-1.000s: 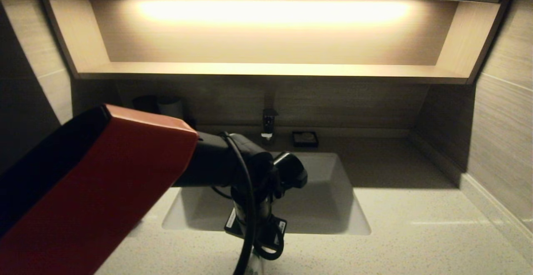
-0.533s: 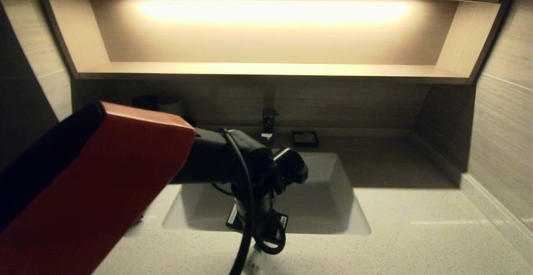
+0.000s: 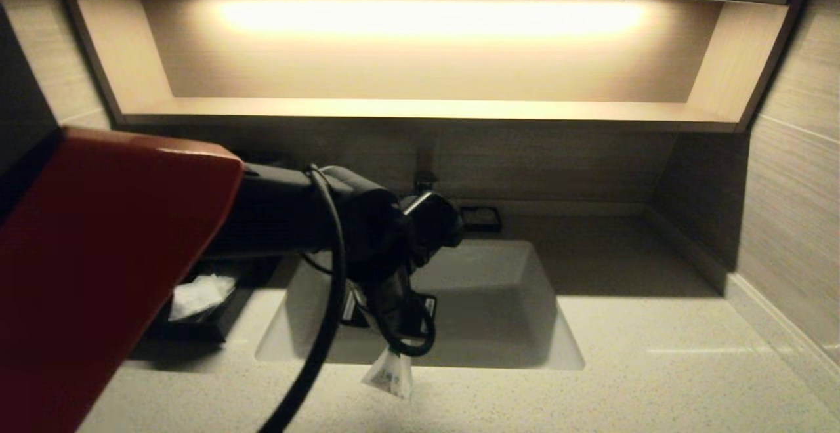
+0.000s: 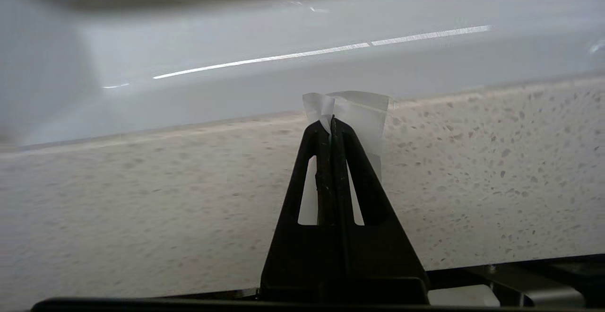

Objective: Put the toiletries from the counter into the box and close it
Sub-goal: Pick up the bathroom toiletry, then place the bathroom toiletry into the drawer

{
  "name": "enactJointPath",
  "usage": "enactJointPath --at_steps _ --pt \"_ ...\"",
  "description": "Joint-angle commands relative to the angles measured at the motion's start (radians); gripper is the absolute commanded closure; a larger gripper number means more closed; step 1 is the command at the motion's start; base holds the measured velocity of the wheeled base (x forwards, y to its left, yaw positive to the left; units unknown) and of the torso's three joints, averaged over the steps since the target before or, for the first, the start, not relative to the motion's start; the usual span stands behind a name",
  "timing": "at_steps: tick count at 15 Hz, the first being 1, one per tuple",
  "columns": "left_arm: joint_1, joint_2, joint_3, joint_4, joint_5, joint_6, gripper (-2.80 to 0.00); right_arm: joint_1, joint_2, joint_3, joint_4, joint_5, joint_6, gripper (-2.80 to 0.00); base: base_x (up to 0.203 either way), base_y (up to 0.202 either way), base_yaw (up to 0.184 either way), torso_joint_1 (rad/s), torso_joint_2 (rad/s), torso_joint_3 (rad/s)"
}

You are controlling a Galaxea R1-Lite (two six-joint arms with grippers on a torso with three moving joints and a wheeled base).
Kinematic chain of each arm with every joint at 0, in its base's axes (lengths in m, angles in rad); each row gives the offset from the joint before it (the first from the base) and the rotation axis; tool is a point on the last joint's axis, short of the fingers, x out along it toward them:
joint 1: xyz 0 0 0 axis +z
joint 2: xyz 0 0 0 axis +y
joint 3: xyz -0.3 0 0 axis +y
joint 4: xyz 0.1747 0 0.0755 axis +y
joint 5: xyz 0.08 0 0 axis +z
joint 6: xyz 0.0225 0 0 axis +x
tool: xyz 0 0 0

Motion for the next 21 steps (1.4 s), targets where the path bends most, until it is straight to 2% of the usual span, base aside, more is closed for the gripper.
enactJointPath --at_steps 1,6,12,21 --pt "0.064 -0.070 0.004 0.019 0.002 0.003 0.00 0.000 0.000 0.002 0.000 0.000 0.000 0.00 0.000 0.000 0.000 0.000 0.00 0.000" --pt "0.232 -0.152 0.008 0.049 0.004 0.045 0.00 0.000 0.000 0.002 0.000 -0.001 0.000 0.00 0.000 0.000 0.000 0.000 0.00 0.000" --pt "0.408 -0.188 0.015 0.062 0.002 0.125 0.00 0.000 0.000 0.002 0.000 0.000 0.000 0.00 0.000 0.000 0.000 0.000 0.00 0.000" --pt "0.654 -0.156 0.011 0.012 -0.002 0.350 0.00 0.000 0.000 0.002 0.000 0.000 0.000 0.00 0.000 0.000 0.000 0.000 0.00 0.000"
